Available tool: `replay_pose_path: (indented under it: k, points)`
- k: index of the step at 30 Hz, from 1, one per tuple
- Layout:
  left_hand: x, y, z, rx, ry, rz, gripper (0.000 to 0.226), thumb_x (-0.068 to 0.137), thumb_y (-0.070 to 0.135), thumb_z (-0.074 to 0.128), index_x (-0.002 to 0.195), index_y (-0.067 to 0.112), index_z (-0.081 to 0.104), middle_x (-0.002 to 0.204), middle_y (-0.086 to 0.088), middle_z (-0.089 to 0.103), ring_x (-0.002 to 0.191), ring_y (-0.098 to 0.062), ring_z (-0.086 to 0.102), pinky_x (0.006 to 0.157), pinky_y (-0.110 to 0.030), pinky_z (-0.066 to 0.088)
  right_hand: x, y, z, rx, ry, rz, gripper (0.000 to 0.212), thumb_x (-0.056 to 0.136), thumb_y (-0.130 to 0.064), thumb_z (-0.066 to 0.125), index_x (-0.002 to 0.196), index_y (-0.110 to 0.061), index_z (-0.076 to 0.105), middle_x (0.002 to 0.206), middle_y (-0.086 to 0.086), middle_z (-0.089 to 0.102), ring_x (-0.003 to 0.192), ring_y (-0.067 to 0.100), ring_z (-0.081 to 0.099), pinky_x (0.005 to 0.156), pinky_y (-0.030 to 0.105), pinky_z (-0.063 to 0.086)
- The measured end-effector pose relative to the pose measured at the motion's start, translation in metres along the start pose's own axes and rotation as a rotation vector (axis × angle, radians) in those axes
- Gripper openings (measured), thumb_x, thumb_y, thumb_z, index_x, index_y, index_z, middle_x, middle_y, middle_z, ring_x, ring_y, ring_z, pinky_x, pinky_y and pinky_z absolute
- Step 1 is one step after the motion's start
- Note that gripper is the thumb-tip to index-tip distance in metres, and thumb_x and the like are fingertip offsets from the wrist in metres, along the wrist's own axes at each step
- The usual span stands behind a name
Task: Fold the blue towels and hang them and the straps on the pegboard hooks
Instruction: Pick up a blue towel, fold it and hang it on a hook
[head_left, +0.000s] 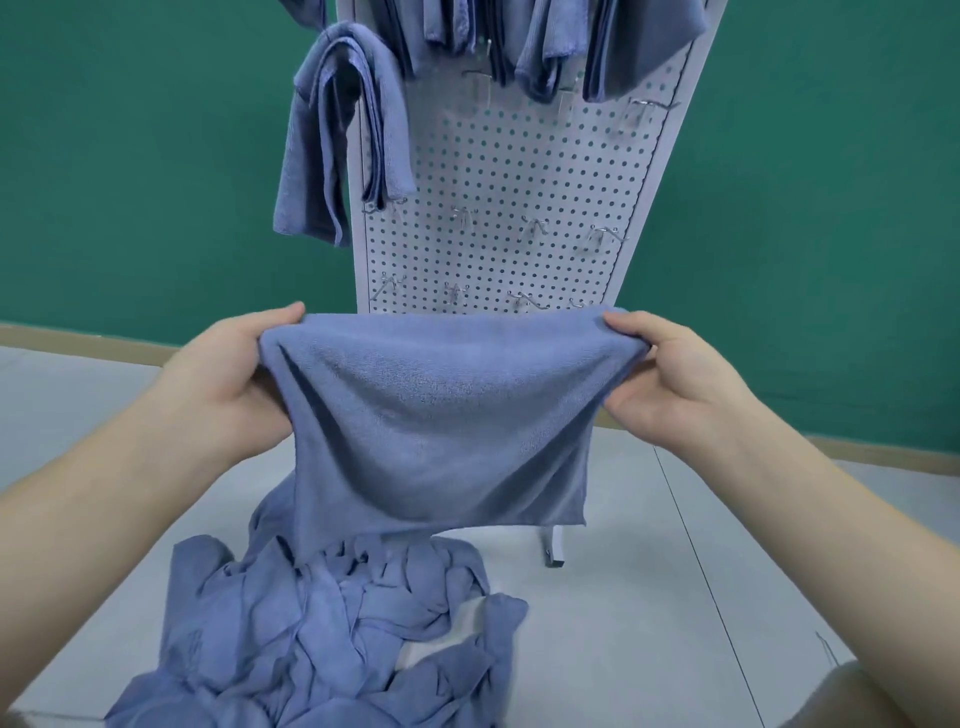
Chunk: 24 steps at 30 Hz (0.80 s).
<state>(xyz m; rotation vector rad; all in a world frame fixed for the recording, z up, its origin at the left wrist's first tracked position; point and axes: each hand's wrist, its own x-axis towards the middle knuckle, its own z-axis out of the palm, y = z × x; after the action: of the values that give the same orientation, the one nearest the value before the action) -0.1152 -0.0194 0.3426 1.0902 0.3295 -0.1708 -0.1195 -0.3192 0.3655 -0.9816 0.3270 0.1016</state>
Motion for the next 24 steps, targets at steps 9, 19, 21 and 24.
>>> replay_pose_path:
  k: [9,19,21,24]
  points:
    - [0.000,-0.006,0.000,0.127,-0.003,-0.038,0.022,0.103,0.030,0.057,0.106,0.013,0.070,0.100,-0.005,0.075,0.087,-0.021,0.070,0.078,-0.035,0.051,-0.002,-0.003,-0.002,-0.204,-0.044,0.129,0.021,0.103,-0.022,0.058,0.107,-0.005,0.069,0.107,0.012,0.078,0.083,0.027,0.078,0.073,0.040,0.063]
    - [0.004,-0.003,-0.003,0.145,0.014,0.018,0.046,0.100,0.037,0.062,0.136,0.008,0.065,0.129,-0.012,0.071,0.121,-0.026,0.067,0.097,-0.039,0.053,0.002,0.007,-0.001,-0.493,-0.036,0.093,0.016,0.093,-0.013,0.070,0.108,-0.006,0.071,0.091,0.012,0.074,0.070,0.020,0.064,0.078,0.033,0.056]
    - [0.008,-0.003,-0.006,0.165,0.046,0.056,0.042,0.100,0.037,0.064,0.131,0.009,0.068,0.124,-0.010,0.074,0.117,-0.025,0.070,0.095,-0.039,0.055,0.007,0.008,-0.006,-0.693,0.092,-0.034,0.008,0.089,-0.009,0.076,0.094,-0.008,0.069,0.059,0.000,0.051,0.048,0.013,0.039,0.074,0.031,0.048]
    - [0.014,-0.003,-0.012,0.256,0.069,0.154,0.033,0.101,0.036,0.064,0.121,0.010,0.072,0.117,-0.006,0.077,0.108,-0.020,0.073,0.092,-0.036,0.055,0.009,0.006,-0.011,-0.892,0.174,-0.141,0.016,0.087,-0.008,0.078,0.081,-0.011,0.063,0.050,-0.005,0.040,0.044,0.012,0.032,0.059,0.022,0.049]
